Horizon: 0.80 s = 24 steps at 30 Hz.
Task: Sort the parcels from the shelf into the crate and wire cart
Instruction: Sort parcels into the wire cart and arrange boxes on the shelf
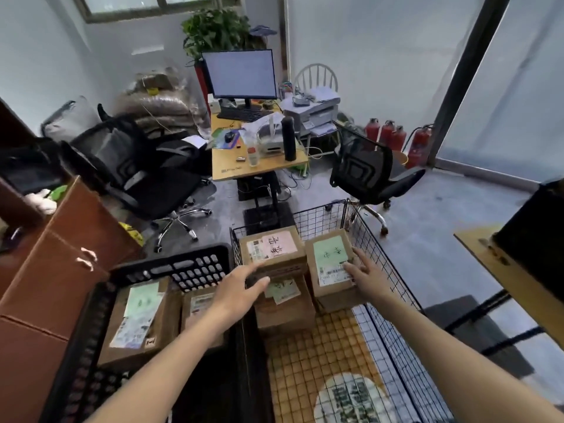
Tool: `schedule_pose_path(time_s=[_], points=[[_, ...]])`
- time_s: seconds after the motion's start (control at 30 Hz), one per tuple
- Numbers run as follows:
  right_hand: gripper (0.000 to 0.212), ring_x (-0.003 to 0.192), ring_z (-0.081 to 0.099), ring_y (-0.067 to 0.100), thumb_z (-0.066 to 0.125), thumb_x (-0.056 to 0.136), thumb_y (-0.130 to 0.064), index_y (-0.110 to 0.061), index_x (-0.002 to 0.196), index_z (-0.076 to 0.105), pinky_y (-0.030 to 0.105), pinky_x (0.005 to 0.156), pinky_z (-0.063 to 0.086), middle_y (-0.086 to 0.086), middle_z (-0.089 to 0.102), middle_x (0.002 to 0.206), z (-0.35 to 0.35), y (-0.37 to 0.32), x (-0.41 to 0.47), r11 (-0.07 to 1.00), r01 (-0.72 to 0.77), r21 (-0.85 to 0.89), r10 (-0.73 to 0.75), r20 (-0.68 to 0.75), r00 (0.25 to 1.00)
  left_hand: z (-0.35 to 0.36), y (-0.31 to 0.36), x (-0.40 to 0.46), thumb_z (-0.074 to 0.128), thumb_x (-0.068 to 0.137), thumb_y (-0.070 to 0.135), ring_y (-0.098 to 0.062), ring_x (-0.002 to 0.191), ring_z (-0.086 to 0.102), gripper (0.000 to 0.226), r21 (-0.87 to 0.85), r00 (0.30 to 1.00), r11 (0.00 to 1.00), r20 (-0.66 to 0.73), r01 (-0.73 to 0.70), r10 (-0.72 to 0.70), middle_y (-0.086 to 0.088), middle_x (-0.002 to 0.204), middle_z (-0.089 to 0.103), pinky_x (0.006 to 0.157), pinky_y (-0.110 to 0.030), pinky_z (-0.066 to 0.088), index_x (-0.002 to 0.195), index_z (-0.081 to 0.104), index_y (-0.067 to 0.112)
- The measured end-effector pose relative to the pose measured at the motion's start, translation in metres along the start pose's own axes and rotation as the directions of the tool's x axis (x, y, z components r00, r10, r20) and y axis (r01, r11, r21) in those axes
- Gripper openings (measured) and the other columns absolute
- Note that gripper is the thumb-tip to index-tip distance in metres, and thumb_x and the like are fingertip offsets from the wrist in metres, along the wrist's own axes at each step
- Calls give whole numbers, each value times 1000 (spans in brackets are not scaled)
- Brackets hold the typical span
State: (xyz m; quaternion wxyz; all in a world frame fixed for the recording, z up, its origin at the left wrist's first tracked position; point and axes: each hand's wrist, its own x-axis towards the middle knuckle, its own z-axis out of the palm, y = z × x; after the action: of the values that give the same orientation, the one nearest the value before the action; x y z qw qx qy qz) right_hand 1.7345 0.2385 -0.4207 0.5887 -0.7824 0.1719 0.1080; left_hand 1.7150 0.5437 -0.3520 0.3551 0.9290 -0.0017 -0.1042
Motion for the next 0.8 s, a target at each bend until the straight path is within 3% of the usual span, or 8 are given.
schedule_pose_path(time_s=[0.13, 0.27, 0.33, 0.4, 0.47, 0.53, 0.8], points=[[73, 112, 64, 24, 66, 80, -64, -57, 146, 37, 58, 98, 51, 1, 63, 131, 0, 19, 42, 999, 3, -49, 0, 47, 999, 8, -6, 28, 62, 97, 45, -10, 128, 52, 48, 5, 1000, 1000, -5, -17, 17, 11, 143, 54, 107, -38, 47, 143, 54, 34], [59, 114, 63, 19, 59, 100, -38, -45, 153, 33, 55, 92, 57, -2, 57, 140, -1, 19, 52, 992, 68, -103, -62, 55, 997, 15, 0, 50, 61, 98, 45, -7, 130, 50, 48, 57, 992, 991, 31, -121, 119, 13, 146, 52, 108, -36, 45, 144, 52, 36], [62, 119, 61, 15, 59, 100, -39, -46, 153, 29, 52, 91, 59, -2, 54, 143, -1, 19, 48, 971, 140, -196, -139, 17, 990, 19, 2, 59, 61, 98, 46, -9, 136, 46, 49, 87, 988, 985, 42, -149, 146, 13, 148, 50, 111, -39, 42, 145, 51, 37], [77, 141, 39, 15, 67, 93, -49, -41, 157, 25, 54, 108, 47, -4, 30, 162, -2, 24, 43, 887, 193, -419, -204, 19, 979, 24, 5, 66, 61, 98, 46, -11, 140, 42, 50, 128, 984, 976, 55, -177, 171, 13, 151, 47, 113, -42, 41, 146, 50, 38], [92, 153, 13, 15, 67, 83, -67, -41, 159, 21, 51, 120, 25, -12, 6, 169, -1, 32, 40, 700, 274, -660, -269, 112, 957, 29, 8, 71, 61, 98, 46, -14, 145, 35, 51, 212, 975, 952, 73, -219, 208, 11, 156, 40, 117, -42, 37, 147, 48, 39], [93, 156, 3, 16, 57, 79, -80, -44, 158, 22, 45, 123, 7, -11, 3, 170, 0, 33, 42, 556, 330, -763, -272, 208, 939, 33, 11, 76, 61, 97, 48, -16, 150, 28, 56, 320, 965, 910, 104, -263, 242, 9, 161, 33, 120, -42, 29, 150, 43, 39], [84, 157, -11, 20, 48, 91, -74, -42, 161, 14, 39, 115, -11, -5, -10, 170, -7, 21, 74, 465, 334, -820, -203, 269, 942, 46, 1, 94, 60, 97, 49, -21, 154, 17, 68, 519, 965, 814, 174, -260, 197, 3, 167, 20, 124, -39, 17, 157, 30, 38]])
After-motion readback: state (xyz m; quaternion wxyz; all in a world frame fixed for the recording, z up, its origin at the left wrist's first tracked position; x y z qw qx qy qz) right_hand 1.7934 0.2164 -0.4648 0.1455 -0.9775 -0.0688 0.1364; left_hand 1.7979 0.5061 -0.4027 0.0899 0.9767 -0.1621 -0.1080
